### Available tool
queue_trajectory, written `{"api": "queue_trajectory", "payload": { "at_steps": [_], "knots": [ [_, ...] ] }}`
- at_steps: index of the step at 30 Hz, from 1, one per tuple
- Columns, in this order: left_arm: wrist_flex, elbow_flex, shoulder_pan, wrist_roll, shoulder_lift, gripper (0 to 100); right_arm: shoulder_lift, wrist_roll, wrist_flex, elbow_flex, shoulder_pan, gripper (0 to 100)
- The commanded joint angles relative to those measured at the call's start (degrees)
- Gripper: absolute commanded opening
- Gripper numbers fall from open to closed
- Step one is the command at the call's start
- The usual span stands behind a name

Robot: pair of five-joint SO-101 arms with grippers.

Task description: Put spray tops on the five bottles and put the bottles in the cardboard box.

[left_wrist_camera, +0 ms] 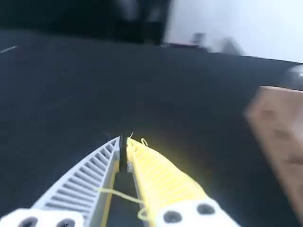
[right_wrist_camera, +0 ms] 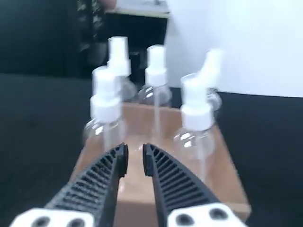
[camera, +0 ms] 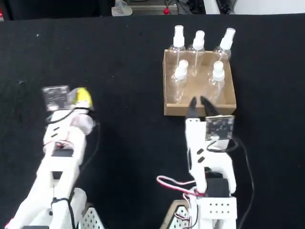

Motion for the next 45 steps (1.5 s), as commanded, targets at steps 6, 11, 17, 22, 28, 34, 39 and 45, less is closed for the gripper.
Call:
{"api": "queue_trajectory", "payload": {
  "at_steps": [6,11,17,22,28,34,39,45],
  "knots": [
    [-0.4,5.0,-8.0,-0.6,-1.4,3,-6.1,0.7,17.0,-0.6,-5.5,2.9],
    [-0.2,12.8,-9.7,-0.6,-15.5,3,-6.1,0.7,19.4,-0.6,-5.5,2.9],
    [25.8,14.6,-8.0,-3.3,-37.0,3,-6.1,0.8,32.8,-0.6,-5.5,2.9],
    [45.4,15.6,-2.2,-9.2,-53.8,3,-6.2,0.8,44.1,-0.6,-5.5,2.7],
    [64.0,15.2,-1.2,-11.6,-62.0,3,-6.7,0.6,48.2,-0.6,-5.5,2.6],
    [72.8,15.3,-1.6,-11.9,-60.1,3,-6.7,0.7,48.0,-0.6,-5.5,2.6],
    [85.2,15.3,-1.5,-11.6,-60.1,3,-6.7,0.7,48.0,-0.6,-5.5,2.6],
    [88.7,15.3,-1.5,-11.5,-60.7,3,-7.0,0.7,48.1,-0.6,-5.8,2.6]
  ]
}}
